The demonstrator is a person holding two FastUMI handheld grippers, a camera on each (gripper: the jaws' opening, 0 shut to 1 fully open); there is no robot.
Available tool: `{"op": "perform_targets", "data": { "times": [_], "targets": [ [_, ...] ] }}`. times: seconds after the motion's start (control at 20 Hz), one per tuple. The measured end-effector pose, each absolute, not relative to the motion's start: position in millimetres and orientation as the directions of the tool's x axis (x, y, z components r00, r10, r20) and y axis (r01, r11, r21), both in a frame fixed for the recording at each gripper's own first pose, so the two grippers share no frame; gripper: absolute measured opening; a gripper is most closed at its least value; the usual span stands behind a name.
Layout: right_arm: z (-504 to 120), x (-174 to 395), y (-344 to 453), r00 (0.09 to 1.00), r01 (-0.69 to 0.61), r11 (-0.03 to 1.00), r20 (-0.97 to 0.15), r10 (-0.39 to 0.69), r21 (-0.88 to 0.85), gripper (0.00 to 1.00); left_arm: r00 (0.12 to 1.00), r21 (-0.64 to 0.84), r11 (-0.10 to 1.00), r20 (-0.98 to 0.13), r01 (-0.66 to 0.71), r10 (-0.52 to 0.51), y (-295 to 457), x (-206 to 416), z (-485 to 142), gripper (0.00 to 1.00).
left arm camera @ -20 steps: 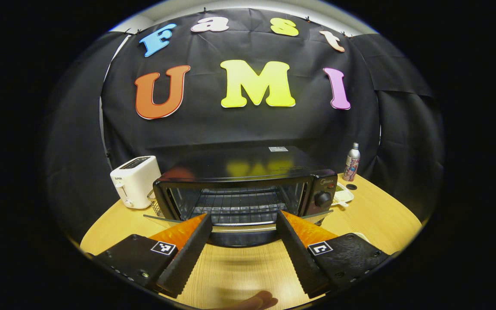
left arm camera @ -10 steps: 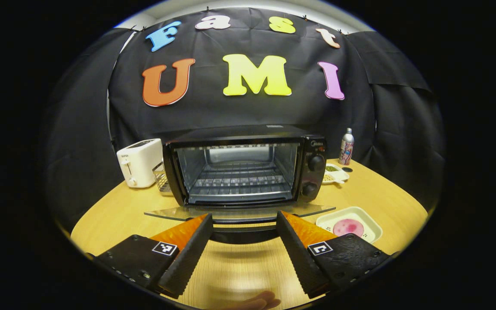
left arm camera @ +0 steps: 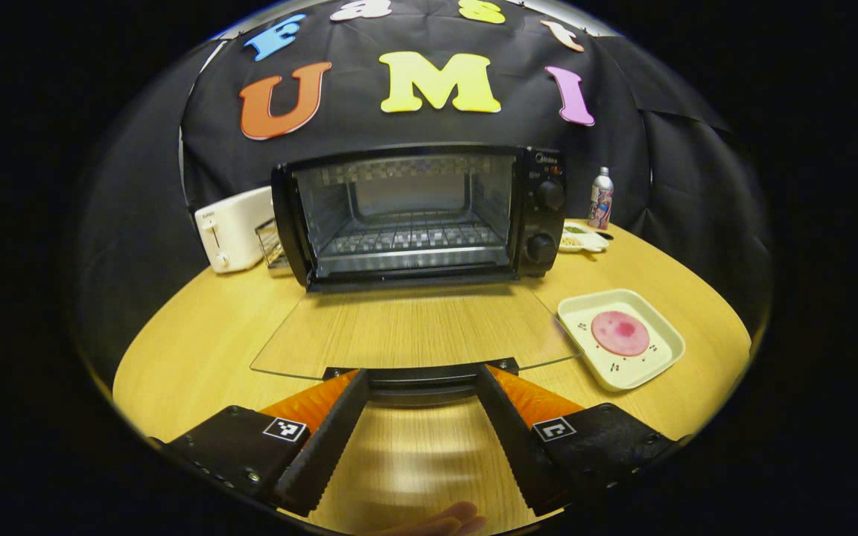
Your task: Open the electric oven with the left hand, put the food in, and close the electric oven.
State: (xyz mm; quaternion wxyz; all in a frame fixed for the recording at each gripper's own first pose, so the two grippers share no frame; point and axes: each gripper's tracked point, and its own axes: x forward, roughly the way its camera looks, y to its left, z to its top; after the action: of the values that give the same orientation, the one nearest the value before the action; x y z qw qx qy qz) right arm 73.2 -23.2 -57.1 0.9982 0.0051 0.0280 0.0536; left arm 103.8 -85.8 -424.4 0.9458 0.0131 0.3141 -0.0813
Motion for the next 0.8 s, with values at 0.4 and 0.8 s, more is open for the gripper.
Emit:
{"op": "perform_targets", "data": {
  "times": [0.4,0.8],
  "targets": [
    [-95.6,96.0,-11.9,0.976,-0.125,0.992,-0.185,0.119,-0.022,0.99,0.804,-0.03,0.988,-0.578,0.153,-0.142,-84.5,102.6,-415.5,0.95],
    [-194.8,137.1,-8.5,0.844,-0.188,0.981,-0.518,0.139,-0.043,0.99,0.894,0.026,0.991,-0.436,0.129,-0.105,-70.1,106.7,-336.2,0.95]
  ]
}}
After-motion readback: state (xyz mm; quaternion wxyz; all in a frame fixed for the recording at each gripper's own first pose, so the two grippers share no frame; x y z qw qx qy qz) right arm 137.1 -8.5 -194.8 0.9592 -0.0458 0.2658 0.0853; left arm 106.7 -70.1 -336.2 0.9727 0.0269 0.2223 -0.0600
